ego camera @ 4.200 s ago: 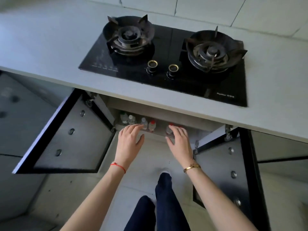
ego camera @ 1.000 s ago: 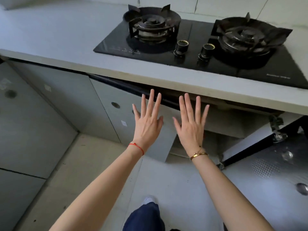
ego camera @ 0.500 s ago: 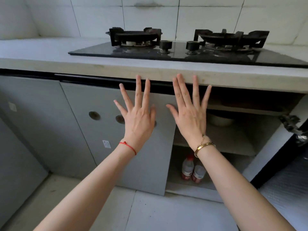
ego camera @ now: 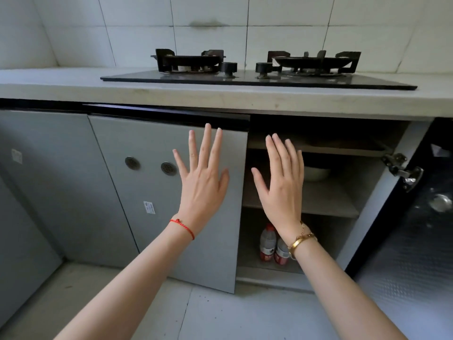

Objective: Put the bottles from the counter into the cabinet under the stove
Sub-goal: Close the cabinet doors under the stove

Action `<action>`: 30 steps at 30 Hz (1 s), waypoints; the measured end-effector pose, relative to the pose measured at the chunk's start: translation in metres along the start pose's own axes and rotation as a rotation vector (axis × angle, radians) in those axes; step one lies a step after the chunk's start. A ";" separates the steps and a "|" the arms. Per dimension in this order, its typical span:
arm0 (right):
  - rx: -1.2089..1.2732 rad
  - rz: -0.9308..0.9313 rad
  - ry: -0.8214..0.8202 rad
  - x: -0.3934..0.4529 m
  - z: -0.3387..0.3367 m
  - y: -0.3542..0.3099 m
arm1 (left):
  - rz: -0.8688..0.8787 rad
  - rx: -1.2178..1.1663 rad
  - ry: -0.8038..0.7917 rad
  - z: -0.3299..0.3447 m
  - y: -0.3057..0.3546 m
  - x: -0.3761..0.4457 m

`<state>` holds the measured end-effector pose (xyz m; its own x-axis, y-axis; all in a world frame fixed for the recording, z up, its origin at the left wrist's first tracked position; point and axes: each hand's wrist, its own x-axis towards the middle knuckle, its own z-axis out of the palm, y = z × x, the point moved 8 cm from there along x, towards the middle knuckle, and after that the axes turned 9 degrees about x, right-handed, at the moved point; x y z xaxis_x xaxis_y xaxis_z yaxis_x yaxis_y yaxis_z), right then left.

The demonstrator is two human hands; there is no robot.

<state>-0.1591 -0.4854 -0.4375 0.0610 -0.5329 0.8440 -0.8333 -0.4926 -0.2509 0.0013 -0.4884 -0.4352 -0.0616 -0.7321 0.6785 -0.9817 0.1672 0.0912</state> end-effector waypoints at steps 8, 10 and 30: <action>0.011 0.135 -0.063 -0.029 -0.032 0.027 | 0.128 -0.029 -0.067 0.007 0.042 -0.016; 0.000 0.174 -0.070 -0.034 -0.043 0.030 | 0.145 -0.045 -0.092 0.005 0.051 -0.021; -0.369 0.353 0.195 -0.160 -0.248 -0.005 | 0.696 -0.558 -0.050 -0.091 0.222 -0.098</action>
<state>-0.3009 -0.2273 -0.4533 -0.3307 -0.4677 0.8197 -0.9245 -0.0141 -0.3810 -0.1943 -0.3195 -0.4149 -0.6312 -0.3704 0.6815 -0.4891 0.8720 0.0209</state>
